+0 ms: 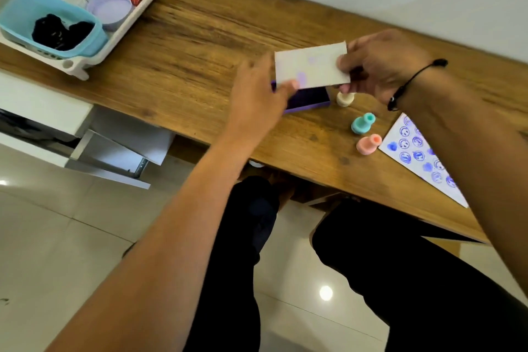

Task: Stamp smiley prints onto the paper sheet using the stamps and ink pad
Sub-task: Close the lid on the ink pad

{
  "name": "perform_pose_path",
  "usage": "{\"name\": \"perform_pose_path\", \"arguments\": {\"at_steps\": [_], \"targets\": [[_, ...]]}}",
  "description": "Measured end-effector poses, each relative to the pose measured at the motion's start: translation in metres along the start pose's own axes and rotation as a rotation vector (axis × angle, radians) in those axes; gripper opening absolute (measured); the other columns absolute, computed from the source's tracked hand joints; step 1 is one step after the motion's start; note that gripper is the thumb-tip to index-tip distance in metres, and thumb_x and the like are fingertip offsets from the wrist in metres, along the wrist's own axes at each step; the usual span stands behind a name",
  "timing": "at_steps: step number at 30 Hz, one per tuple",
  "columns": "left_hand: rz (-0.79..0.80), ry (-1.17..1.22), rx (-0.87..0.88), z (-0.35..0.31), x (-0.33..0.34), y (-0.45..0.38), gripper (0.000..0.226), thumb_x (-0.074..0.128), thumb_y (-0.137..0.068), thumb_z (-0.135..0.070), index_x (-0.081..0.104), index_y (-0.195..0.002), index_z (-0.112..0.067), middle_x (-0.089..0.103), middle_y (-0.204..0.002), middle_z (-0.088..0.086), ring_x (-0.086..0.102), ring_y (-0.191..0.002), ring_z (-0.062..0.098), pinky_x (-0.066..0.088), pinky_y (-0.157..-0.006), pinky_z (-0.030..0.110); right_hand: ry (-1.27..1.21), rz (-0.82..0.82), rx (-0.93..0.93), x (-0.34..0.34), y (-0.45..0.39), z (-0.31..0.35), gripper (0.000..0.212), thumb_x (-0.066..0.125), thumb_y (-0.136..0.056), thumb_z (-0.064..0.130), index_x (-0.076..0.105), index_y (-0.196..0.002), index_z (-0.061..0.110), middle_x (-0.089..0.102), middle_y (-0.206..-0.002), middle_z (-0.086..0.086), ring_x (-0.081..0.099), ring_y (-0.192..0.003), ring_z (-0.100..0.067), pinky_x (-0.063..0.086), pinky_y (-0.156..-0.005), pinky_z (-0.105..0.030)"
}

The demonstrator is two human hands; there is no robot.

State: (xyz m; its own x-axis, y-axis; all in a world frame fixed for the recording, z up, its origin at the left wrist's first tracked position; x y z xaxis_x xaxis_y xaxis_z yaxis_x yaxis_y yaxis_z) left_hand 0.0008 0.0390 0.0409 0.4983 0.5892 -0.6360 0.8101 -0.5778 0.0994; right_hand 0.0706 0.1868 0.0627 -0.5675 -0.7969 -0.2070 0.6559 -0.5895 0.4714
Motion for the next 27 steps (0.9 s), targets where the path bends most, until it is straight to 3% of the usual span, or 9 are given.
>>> {"name": "perform_pose_path", "arguments": {"at_steps": [2, 4, 8, 11, 15, 17, 22, 25, 27], "targets": [[-0.008, 0.351, -0.278, 0.011, -0.006, -0.001, 0.008, 0.058, -0.088, -0.017, 0.064, -0.086, -0.012, 0.065, -0.083, 0.005, 0.057, -0.066, 0.013, 0.050, -0.057, 0.023, 0.043, 0.049, 0.017, 0.002, -0.004, -0.003, 0.024, 0.050, -0.084, -0.008, 0.057, -0.070, 0.010, 0.058, -0.073, -0.009, 0.059, -0.049, -0.016, 0.046, -0.036, -0.016], [-0.033, 0.377, -0.372, 0.016, -0.007, -0.003, 0.021, 0.059, -0.087, -0.009, 0.061, -0.066, -0.011, 0.063, -0.067, 0.004, 0.053, -0.048, 0.011, 0.051, -0.049, 0.019, 0.162, 0.056, -0.003, 0.008, -0.004, -0.005, 0.016, 0.052, -0.085, -0.005, 0.061, -0.080, 0.008, 0.061, -0.080, -0.009, 0.059, -0.059, -0.017, 0.050, -0.037, -0.018], [-0.042, 0.371, -0.452, 0.017, 0.002, -0.004, 0.028, 0.061, -0.084, -0.002, 0.057, -0.057, -0.009, 0.064, -0.066, 0.011, 0.054, -0.045, 0.016, 0.056, -0.064, 0.029, 0.723, -0.066, -0.149, 0.018, -0.005, -0.007, 0.025, 0.061, -0.082, 0.012, 0.063, -0.107, 0.005, 0.066, -0.101, -0.011, 0.065, -0.078, -0.025, 0.054, -0.055, -0.020], [-0.032, 0.359, -0.497, 0.019, 0.010, -0.005, 0.024, 0.060, -0.083, 0.000, 0.056, -0.061, -0.007, 0.061, -0.067, 0.009, 0.056, -0.046, 0.016, 0.058, -0.068, 0.035, 1.048, -0.159, -0.254, 0.027, -0.001, -0.005, 0.036, 0.065, -0.079, 0.025, 0.059, -0.106, 0.002, 0.063, -0.112, -0.017, 0.057, -0.103, -0.033, 0.038, -0.070, -0.027], [-0.045, 0.335, -0.534, 0.023, 0.016, -0.008, 0.005, 0.061, -0.082, 0.001, 0.062, -0.077, 0.000, 0.062, -0.071, 0.010, 0.057, -0.044, 0.016, 0.060, -0.067, 0.035, 1.163, -0.197, -0.365, 0.039, 0.006, -0.016, 0.055, 0.063, -0.075, 0.050, 0.055, -0.103, 0.004, 0.063, -0.109, -0.018, 0.053, -0.104, -0.037, 0.029, -0.072, -0.031], [-0.040, 0.306, -0.537, 0.024, 0.018, -0.009, 0.012, 0.064, -0.081, -0.002, 0.066, -0.092, 0.005, 0.065, -0.075, 0.011, 0.058, -0.044, 0.015, 0.061, -0.068, 0.034, 1.156, -0.261, -0.387, 0.042, 0.009, -0.020, 0.065, 0.062, -0.071, 0.057, 0.050, -0.107, 0.004, 0.063, -0.107, -0.018, 0.053, -0.104, -0.037, 0.028, -0.072, -0.032], [-0.069, 0.227, -0.483, 0.028, 0.026, -0.010, 0.017, 0.065, -0.081, -0.007, 0.070, -0.095, 0.003, 0.072, -0.087, 0.013, 0.068, -0.058, 0.020, 0.061, -0.068, 0.035, 1.127, -0.190, -0.204, 0.049, 0.000, -0.052, 0.039, 0.055, -0.084, 0.035, 0.049, -0.107, 0.004, 0.061, -0.114, -0.018, 0.053, -0.106, -0.036, 0.042, -0.086, -0.036], [-0.082, 0.168, -0.454, 0.029, 0.028, -0.011, 0.016, 0.066, -0.080, -0.009, 0.071, -0.093, 0.000, 0.073, -0.087, 0.013, 0.072, -0.068, 0.023, 0.060, -0.066, 0.032, 0.992, -0.092, -0.090, 0.051, -0.001, -0.058, 0.023, 0.042, -0.092, 0.018, 0.053, -0.105, 0.002, 0.058, -0.118, -0.023, 0.057, -0.092, -0.031, 0.041, -0.059, -0.016], [-0.088, 0.138, -0.442, 0.029, 0.029, -0.013, 0.019, 0.066, -0.078, -0.009, 0.071, -0.095, -0.001, 0.072, -0.094, 0.015, 0.071, -0.081, 0.028, 0.059, -0.072, 0.037, 0.982, -0.188, -0.166, 0.048, 0.003, -0.048, 0.022, 0.045, -0.090, 0.013, 0.054, -0.104, 0.001, 0.061, -0.114, -0.021, 0.055, -0.079, -0.027, 0.035, -0.057, -0.024]]}}
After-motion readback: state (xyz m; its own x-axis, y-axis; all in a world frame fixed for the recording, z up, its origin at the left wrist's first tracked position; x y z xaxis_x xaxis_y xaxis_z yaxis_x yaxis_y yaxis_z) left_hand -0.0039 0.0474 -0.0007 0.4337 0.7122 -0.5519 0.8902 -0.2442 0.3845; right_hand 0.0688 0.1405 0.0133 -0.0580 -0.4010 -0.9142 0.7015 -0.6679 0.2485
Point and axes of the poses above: each hand's wrist, its own y-axis away from the middle knuckle, its own x-axis out of the palm, z = x × y, the point moved 3 cm from there along -y, towards the middle knuckle
